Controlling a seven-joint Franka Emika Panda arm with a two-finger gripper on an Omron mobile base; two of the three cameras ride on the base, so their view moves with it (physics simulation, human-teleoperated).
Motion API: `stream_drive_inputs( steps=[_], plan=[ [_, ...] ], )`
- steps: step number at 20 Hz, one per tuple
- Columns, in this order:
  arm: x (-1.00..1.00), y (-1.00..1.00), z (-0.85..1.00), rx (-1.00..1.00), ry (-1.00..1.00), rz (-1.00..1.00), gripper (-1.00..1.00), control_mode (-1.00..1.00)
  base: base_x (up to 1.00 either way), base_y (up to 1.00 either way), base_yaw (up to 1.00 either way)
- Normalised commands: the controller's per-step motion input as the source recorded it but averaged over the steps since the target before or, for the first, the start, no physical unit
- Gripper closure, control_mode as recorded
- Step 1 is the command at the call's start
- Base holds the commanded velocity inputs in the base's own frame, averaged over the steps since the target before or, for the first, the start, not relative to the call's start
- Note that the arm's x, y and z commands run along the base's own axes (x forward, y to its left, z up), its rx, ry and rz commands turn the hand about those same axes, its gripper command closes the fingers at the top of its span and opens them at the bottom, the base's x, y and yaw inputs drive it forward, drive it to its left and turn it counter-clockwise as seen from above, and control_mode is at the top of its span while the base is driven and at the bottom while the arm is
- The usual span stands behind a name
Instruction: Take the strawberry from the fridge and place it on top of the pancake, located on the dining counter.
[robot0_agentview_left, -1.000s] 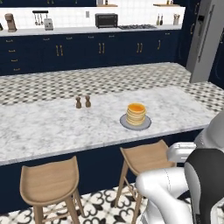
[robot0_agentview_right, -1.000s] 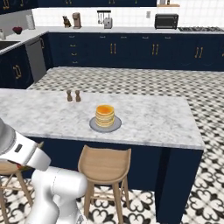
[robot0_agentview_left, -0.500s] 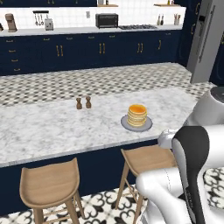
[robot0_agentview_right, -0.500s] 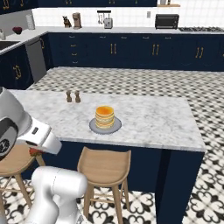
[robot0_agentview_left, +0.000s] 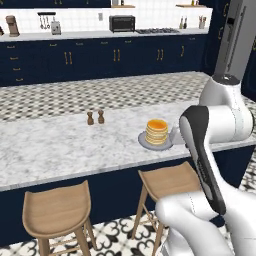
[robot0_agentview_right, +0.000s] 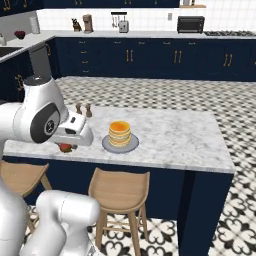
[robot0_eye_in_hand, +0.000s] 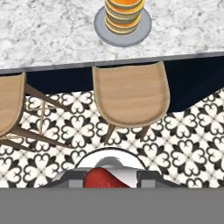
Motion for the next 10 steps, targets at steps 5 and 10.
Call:
stream_drive_inputs(
  steps=[5, 10],
  plan=[
    [1.00, -0.49, 0.02, 0.00, 0.09, 0.06, 1.00, -1.00, 0.00, 0.00, 0.00],
    [1.00, -0.15, 0.14, 0.00, 0.01, 0.03, 1.00, -1.00, 0.00, 0.00, 0.00]
  ],
)
